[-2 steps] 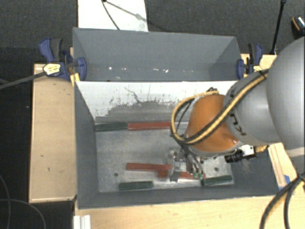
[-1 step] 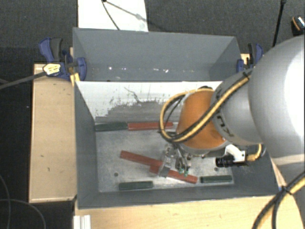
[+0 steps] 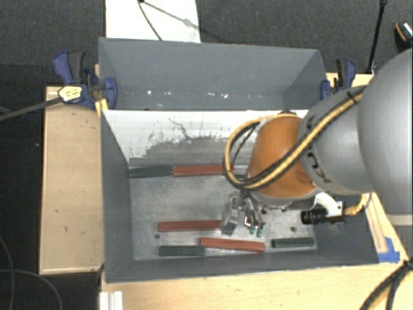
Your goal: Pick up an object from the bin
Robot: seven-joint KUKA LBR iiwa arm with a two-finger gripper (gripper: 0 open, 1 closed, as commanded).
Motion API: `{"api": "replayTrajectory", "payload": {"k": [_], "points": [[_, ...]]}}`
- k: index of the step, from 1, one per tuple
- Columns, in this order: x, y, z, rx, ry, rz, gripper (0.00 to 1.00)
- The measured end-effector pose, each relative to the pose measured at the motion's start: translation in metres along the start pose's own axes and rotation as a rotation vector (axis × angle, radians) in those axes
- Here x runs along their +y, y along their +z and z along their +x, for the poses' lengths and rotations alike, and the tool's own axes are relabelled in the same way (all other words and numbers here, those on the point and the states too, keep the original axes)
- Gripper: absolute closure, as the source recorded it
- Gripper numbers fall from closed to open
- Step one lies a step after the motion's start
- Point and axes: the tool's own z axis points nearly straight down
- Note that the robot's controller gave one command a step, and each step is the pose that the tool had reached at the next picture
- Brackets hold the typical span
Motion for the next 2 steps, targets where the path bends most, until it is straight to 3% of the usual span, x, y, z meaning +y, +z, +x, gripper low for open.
{"api": "replayTrajectory", "payload": {"k": [1, 2], "points": [[0.000, 0.002, 0.000, 0.002, -0.002, 0.001, 0.00], [0.072, 0.038, 0.013, 0.002, -0.046, -0.003, 0.00]]}}
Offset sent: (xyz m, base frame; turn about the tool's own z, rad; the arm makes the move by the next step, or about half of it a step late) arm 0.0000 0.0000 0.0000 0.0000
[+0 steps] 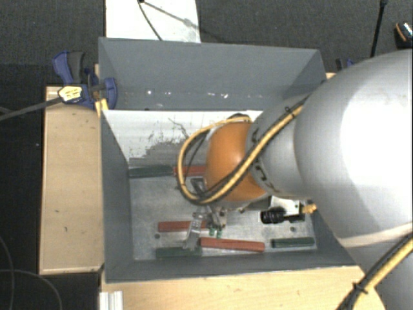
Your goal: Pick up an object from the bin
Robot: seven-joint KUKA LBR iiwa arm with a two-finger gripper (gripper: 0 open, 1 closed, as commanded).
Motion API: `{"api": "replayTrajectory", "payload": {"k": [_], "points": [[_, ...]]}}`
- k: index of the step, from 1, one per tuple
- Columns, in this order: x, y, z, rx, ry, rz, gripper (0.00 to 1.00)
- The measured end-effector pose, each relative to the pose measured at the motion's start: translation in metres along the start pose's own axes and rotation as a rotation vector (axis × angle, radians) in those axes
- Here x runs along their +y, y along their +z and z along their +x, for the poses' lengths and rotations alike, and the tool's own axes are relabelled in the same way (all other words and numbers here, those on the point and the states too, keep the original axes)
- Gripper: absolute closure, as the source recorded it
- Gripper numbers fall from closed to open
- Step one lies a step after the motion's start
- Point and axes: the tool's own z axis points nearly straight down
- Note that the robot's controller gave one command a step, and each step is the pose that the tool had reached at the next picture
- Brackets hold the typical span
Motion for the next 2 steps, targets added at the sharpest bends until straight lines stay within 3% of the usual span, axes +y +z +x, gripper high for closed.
{"api": "replayTrajectory", "payload": {"k": [1, 2], "points": [[-0.004, -0.001, -0.002, -0.001, 0.004, 0.003, 1.00], [-0.017, -0.148, -0.006, -0.005, -0.026, 0.000, 1.00]]}}
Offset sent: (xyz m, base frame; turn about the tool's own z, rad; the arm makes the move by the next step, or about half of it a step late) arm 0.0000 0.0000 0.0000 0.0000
